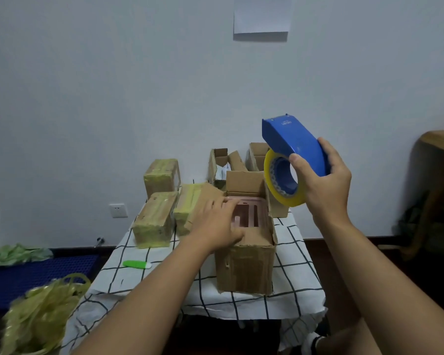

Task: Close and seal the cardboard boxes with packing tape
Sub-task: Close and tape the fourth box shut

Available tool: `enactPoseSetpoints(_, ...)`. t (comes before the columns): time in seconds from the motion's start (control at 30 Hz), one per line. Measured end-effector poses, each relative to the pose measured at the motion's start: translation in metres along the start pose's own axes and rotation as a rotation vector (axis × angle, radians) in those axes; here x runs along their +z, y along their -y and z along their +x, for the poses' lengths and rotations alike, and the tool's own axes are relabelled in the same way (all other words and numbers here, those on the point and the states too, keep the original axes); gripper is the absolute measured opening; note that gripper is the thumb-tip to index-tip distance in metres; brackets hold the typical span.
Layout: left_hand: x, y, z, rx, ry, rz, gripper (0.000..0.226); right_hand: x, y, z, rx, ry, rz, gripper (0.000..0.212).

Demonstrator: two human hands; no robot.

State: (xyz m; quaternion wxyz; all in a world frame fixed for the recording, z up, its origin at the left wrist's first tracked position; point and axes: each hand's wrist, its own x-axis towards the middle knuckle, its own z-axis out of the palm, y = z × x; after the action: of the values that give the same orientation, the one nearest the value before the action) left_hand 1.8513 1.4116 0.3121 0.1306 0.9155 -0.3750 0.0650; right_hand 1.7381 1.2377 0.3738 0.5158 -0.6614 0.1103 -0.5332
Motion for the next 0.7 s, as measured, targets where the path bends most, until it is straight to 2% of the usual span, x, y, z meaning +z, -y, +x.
enactPoseSetpoints(0.17, -0.010, 0.007, 0.035, 0.052, 0.122, 0.129, 0.115, -0.001, -0.009, 0.008, 0.015, 0.001, -0.015, 0.066)
enactPoseSetpoints(0.23, -0.015, 0.009, 0.054, 0.078, 0.170, 0.131, 0.119, -0.003, -0.014, 0.014, 0.020, -0.005, -0.020, 0.065)
enactPoseSetpoints(0.3, -0.018, 0.011, 0.075, 0.098, 0.169, 0.097, 0.115, -0.004, -0.020, 0.021, 0.027, -0.011, -0.025, 0.066)
enactPoseSetpoints(0.47, -0.019, 0.018, 0.121, 0.074, 0.066, 0.045, 0.088, -0.002, -0.035, 0.041, 0.030, -0.020, -0.043, 0.064)
enactPoseSetpoints(0.7, -0.010, 0.025, 0.142, 0.041, 0.120, 0.058, 0.076, 0.008, -0.054, 0.052, 0.047, -0.011, -0.067, 0.063)
